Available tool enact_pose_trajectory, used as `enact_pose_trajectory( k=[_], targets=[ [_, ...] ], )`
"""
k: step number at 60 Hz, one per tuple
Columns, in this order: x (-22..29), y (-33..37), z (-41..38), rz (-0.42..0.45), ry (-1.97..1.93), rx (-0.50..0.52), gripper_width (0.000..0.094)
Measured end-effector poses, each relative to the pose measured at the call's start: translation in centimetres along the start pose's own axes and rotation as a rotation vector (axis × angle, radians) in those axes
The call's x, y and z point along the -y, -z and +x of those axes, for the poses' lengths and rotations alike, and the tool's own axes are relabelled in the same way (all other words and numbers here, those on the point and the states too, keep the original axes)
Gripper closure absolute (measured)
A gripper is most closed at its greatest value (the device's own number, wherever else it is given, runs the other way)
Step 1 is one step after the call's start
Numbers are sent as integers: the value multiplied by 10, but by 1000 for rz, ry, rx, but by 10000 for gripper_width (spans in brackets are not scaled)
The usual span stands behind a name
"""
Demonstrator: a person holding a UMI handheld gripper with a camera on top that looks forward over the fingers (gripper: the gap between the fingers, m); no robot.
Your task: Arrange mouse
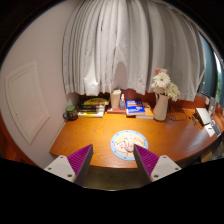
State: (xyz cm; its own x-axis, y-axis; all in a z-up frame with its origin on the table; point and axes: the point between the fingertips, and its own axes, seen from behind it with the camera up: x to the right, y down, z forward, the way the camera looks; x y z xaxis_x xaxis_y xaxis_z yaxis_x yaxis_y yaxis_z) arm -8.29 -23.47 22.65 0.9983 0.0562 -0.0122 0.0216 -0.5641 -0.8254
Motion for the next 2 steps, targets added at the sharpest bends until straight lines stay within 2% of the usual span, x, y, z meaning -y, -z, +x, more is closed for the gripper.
enact_pose_trajectory(
  k=[2],
  targets=[
    [-2, 1, 0, -3, 4, 0, 130]
  ],
)
